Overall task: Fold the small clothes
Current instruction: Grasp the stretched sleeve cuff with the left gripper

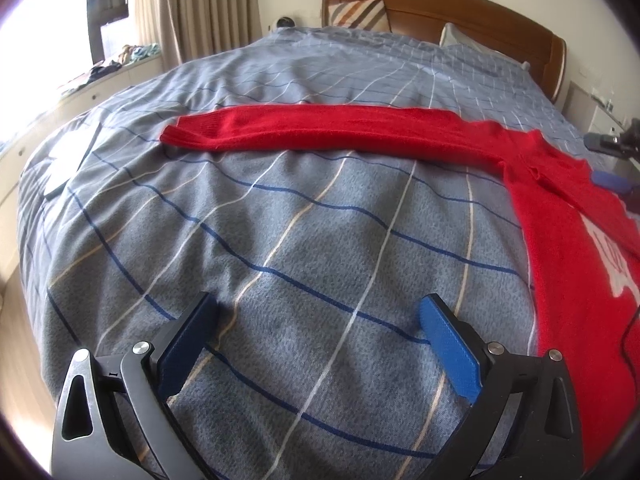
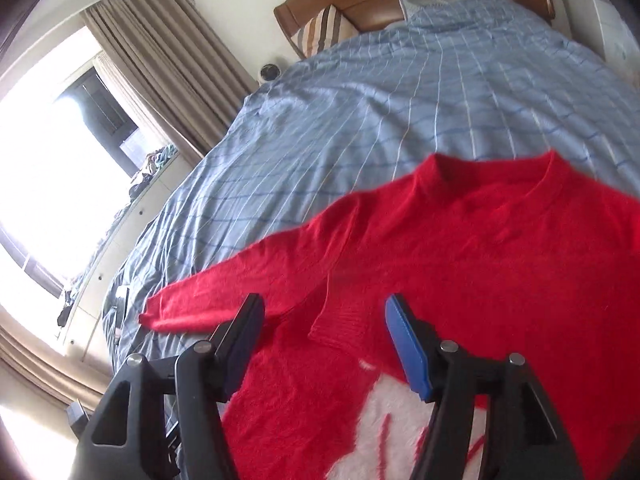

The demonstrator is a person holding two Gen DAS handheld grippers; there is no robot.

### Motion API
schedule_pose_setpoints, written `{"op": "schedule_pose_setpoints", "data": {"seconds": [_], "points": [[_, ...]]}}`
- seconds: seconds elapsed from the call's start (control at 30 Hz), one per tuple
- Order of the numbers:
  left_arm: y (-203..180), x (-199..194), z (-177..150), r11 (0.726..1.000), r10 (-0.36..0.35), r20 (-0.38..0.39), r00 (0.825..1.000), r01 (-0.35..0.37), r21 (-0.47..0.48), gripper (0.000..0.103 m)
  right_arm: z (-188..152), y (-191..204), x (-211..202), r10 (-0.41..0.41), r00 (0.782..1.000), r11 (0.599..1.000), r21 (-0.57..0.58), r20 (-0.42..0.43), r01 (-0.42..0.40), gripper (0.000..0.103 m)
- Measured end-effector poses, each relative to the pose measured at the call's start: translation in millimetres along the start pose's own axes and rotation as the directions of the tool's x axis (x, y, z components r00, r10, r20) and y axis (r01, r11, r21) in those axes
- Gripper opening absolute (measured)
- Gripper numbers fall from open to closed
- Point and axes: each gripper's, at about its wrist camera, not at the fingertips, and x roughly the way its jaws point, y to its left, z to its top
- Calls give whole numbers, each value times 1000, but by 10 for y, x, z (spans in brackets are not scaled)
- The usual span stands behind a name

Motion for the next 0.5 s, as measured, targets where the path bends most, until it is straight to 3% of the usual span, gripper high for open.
{"op": "schedule_pose_setpoints", "data": {"seconds": [0.13,0.3,0.4,0.5], "points": [[-33,31,-23,1000,19,0,1000,-19,12,103,-379,-194,-335,-15,1000,999,-33,17,16,63],[-48,53,-54,999,33,8,999,-33,17,103,-736,-813,-1180,-195,974,978,-58,112,202,64],[-67,56,-66,999,40,15,999,-40,29,103,-938,-1332,-1731,-334,927,941,7,172,338,66],[-47,46,-76,999,31,27,999,-32,12,103,-1152,-1830,-2135,-483,850,875,70,209,480,69]]}}
